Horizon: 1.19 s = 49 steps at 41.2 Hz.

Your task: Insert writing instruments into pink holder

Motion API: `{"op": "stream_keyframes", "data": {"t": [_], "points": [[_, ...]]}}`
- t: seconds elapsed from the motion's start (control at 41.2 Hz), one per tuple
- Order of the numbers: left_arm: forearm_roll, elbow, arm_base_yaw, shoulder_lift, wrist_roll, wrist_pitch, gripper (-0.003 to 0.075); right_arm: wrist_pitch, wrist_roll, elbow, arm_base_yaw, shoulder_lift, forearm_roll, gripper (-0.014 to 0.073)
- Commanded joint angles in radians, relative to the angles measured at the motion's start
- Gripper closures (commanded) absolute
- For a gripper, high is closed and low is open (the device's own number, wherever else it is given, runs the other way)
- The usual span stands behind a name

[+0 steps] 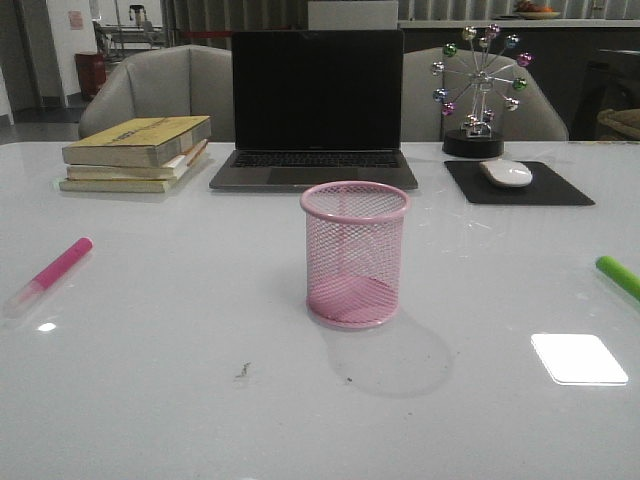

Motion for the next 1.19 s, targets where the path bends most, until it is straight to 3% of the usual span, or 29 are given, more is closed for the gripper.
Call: {"op": "stream_keyframes", "data": {"t": [0.0,0.461,0.728,0.85,0.971,1.165], "points": [[-0.001,0.003,0.001,-0.020,0.001,-0.092,0.0629,-0.089,-0.005,-0.003,-0.001,-0.020,-0.004,0.0528],[-0.001,0.003,0.001,-0.020,0.001,-0.092,0.0629,-0.089,-0.006,-0.003,-0.001,-0.020,-0.004,0.0528],[-0.001,0.003,0.001,-0.020,0.001,-0.094,0.0629,-0.195,-0.012,-0.004,-0.001,-0.020,-0.009,0.0528],[-0.001,-0.001,0.001,-0.020,0.001,-0.193,0.0629,-0.232,-0.012,-0.007,-0.001,-0.020,-0.009,0.0528],[-0.001,-0.081,-0.001,-0.020,0.001,-0.211,0.0629,-0.243,-0.012,-0.068,-0.001,-0.020,-0.008,0.0528],[-0.020,-0.341,-0.001,0.019,0.001,-0.036,0.0629,-0.052,-0.012,-0.314,-0.001,0.010,-0.008,0.0528]]}}
